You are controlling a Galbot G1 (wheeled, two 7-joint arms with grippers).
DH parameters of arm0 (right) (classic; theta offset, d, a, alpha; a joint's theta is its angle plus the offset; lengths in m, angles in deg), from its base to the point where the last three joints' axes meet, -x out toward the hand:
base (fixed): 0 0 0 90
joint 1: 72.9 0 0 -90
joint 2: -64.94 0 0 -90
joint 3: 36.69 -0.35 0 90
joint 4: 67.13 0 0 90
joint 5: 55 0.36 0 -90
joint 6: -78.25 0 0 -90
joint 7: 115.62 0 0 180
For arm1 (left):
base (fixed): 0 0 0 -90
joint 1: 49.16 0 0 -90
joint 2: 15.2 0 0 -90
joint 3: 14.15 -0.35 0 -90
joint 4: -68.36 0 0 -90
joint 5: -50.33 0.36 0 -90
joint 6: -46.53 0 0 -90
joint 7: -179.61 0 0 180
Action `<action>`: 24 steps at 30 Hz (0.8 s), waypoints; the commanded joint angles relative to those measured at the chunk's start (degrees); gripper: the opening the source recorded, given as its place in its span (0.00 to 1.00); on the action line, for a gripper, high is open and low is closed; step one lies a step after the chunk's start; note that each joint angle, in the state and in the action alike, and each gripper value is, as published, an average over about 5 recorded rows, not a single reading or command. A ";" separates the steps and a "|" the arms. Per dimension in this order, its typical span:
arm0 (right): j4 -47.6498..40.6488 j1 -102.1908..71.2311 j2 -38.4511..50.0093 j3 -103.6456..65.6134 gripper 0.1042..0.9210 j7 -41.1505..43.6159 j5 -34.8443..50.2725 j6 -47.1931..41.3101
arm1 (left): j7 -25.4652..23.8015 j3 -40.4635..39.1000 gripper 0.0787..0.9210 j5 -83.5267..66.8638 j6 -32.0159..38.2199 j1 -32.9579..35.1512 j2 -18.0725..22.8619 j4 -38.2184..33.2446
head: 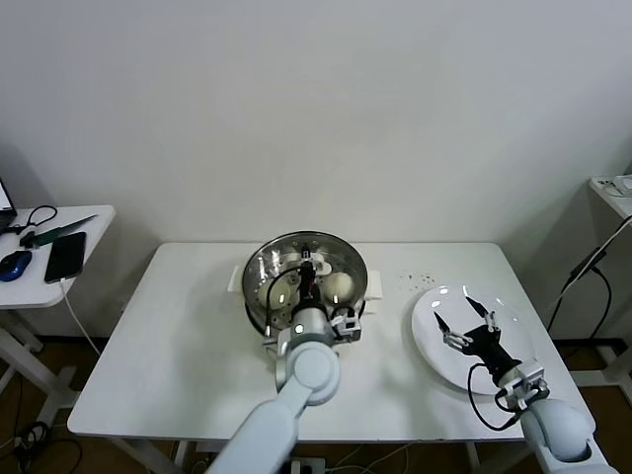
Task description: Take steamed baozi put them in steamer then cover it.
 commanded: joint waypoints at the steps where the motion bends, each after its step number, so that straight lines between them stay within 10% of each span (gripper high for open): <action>1: 0.06 0.03 -0.06 -0.11 0.88 0.00 -0.15 -0.50 | -1.49 -0.02 0.15 -0.25 -0.95 0.60 -1.66 -3.10; 24: 2.24 -0.31 -0.93 -1.94 0.88 -3.16 2.18 -6.11 | 2.92 8.47 0.87 -15.70 5.82 18.16 -9.67 -29.29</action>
